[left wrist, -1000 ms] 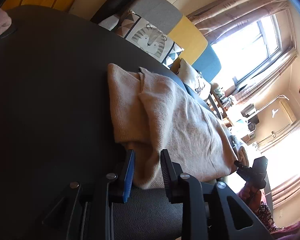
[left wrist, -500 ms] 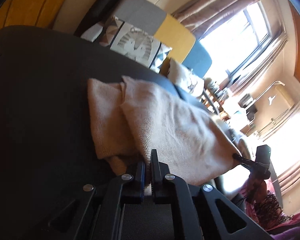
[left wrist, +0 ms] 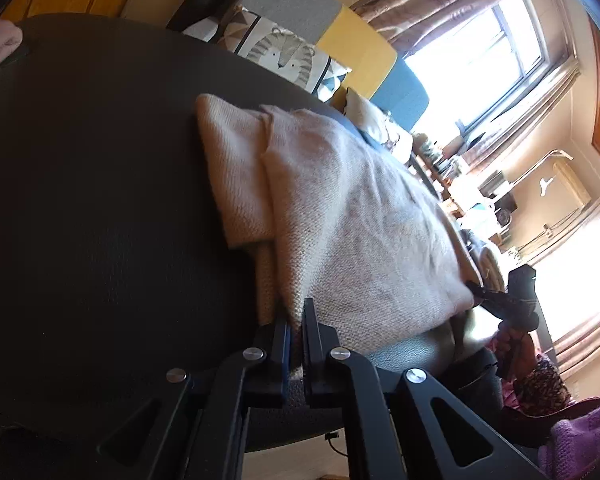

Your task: Fold clothes

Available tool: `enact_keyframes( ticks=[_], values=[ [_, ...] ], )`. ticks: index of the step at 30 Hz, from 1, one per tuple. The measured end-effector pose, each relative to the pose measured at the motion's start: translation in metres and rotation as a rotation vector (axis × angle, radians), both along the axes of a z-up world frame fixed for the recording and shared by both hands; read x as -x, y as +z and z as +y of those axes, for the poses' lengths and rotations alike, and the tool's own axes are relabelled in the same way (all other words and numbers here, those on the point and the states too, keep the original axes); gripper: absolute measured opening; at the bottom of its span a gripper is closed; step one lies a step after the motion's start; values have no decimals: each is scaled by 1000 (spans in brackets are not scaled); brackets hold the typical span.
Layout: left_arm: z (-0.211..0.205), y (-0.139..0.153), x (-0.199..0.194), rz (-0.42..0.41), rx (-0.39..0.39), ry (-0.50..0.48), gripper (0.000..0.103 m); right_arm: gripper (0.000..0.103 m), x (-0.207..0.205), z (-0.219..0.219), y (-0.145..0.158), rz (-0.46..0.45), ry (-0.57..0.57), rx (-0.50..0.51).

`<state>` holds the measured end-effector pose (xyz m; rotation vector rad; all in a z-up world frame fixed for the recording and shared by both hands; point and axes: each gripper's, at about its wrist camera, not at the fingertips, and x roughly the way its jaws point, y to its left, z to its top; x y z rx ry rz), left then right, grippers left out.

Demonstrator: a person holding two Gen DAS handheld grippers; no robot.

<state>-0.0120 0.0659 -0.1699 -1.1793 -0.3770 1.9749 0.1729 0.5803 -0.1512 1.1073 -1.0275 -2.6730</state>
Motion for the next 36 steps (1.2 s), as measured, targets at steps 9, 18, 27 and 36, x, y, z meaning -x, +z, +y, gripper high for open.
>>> enact_keyframes(
  ticks=[9, 18, 27, 36],
  values=[
    [-23, 24, -13, 94, -186, -8, 3, 8, -9, 4, 23, 70, -20, 15],
    [-15, 3, -16, 5, -41, -50, 4, 31, -12, 8, 6, -17, -38, 76],
    [-41, 28, -14, 73, -67, 107, 4, 37, -48, 28, 23, 57, -149, 36],
    [20, 77, -21, 272, -12, 66, 8, 26, -20, 11, 28, -7, -64, -116]
  ],
)
